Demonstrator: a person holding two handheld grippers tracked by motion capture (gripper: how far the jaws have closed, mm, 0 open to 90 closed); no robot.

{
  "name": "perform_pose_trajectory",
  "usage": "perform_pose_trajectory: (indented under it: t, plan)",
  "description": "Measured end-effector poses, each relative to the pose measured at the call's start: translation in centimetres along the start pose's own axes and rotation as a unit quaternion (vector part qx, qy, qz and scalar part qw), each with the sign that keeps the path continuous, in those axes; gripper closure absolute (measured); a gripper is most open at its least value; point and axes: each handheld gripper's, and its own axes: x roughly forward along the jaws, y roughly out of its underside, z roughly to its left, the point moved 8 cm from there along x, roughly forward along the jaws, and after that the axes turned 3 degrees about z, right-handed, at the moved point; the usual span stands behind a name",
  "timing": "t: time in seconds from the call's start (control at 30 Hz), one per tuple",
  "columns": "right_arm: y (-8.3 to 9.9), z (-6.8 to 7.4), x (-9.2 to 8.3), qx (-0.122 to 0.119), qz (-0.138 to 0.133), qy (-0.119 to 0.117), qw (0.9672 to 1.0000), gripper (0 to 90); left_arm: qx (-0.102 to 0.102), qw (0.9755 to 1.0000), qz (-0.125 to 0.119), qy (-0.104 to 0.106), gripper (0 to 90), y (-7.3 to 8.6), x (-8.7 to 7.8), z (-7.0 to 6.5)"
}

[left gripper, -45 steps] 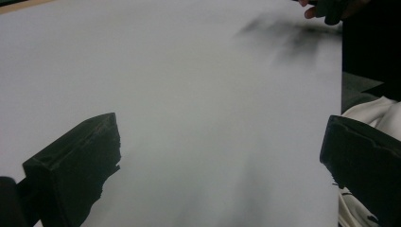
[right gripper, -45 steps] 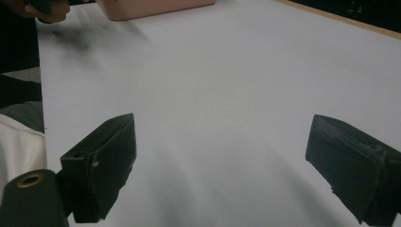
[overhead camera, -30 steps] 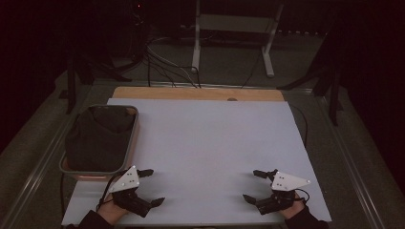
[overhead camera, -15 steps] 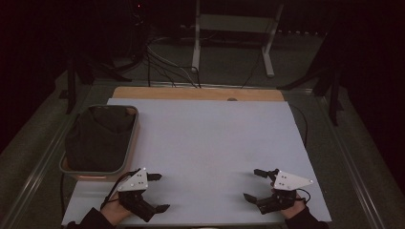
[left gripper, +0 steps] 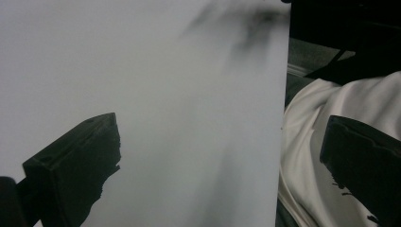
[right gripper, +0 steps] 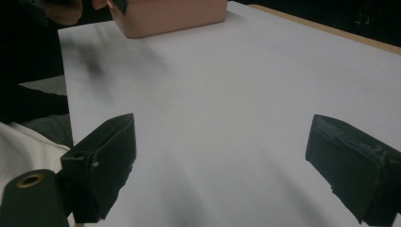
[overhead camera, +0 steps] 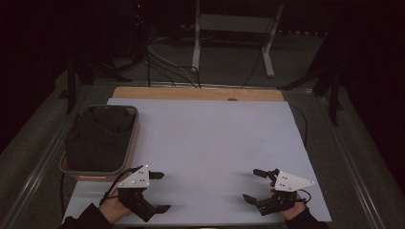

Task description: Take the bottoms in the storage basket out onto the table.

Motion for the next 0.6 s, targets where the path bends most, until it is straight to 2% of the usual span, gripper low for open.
perform_pose_trajectory:
  t: [0.3,0.5,0.6]
  plan:
    - [-0.6,0.3,0.0,-0.001,-0.008,-0.007,0.9999,9.6,0.014,0.9998,0.009,0.011,0.0,-1.8,-0.9,0.1]
    - [-0.8,0.4,0.0,-0.003,-0.013,-0.007,0.9999,9.6,0.019,0.9997,-0.001,0.014,0.0,-3.1,-1.9,0.3]
    - [-0.8,0.4,0.0,-0.003,-0.012,-0.008,0.9999,9.6,0.021,0.9997,0.002,0.012,0.0,-3.3,-2.2,0.5]
